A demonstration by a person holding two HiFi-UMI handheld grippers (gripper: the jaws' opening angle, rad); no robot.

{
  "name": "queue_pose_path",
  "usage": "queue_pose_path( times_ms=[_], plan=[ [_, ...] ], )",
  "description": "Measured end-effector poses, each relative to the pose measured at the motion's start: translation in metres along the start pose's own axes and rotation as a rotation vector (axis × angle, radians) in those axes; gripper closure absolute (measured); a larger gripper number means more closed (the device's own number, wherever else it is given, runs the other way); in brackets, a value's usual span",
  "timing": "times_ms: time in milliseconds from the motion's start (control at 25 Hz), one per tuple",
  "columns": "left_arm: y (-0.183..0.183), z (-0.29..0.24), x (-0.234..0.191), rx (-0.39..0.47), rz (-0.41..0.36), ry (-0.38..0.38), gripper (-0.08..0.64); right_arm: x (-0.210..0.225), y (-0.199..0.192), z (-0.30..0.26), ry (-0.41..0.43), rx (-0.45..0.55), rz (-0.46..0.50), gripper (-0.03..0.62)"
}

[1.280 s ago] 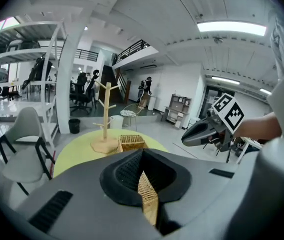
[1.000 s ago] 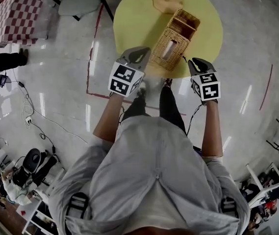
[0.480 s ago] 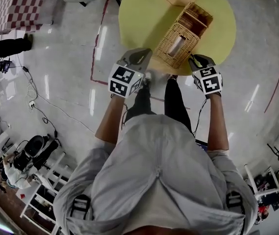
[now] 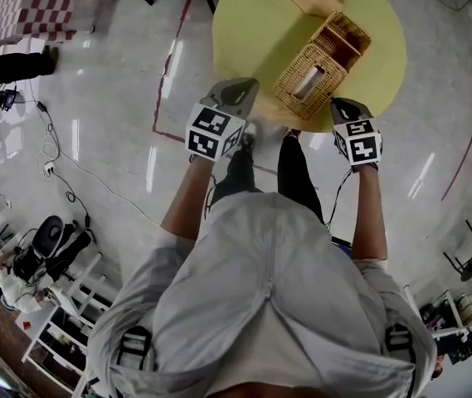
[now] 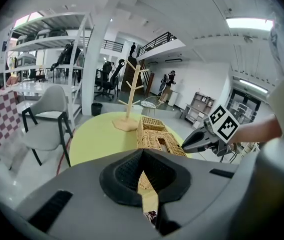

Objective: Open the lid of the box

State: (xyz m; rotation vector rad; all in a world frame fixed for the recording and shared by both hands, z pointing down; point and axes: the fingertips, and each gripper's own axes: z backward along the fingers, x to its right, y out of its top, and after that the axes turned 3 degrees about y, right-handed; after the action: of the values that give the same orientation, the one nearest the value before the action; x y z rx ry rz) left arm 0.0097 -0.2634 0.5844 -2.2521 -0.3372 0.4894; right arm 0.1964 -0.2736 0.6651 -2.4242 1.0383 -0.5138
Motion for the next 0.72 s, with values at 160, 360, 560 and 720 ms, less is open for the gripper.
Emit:
queue_pose_path(
  times_ms=[160, 360, 560, 720],
  plan=[
    [0.008, 0.008, -0.007, 0.020, -0.017, -0.005, 0.531, -0.004, 0.018, 0.013, -0.030, 0.025, -0.001, 0.552],
    [0.025, 0.022, -0.012, 0.068, -0.043, -0.008, 0.531, -0.009, 0.040, 0.027, -0.060, 0.048, 0.013, 0.552],
    [0.042, 0.035, -0.017, 0.111, -0.060, 0.001, 0.531, -0.013, 0.072, 0.043, -0.075, 0.084, 0.045, 0.552],
    [0.052, 0.044, -0.026, 0.141, -0.058, 0.017, 0.531, -0.020, 0.106, 0.047, -0.070, 0.120, 0.090, 0.552]
  ],
)
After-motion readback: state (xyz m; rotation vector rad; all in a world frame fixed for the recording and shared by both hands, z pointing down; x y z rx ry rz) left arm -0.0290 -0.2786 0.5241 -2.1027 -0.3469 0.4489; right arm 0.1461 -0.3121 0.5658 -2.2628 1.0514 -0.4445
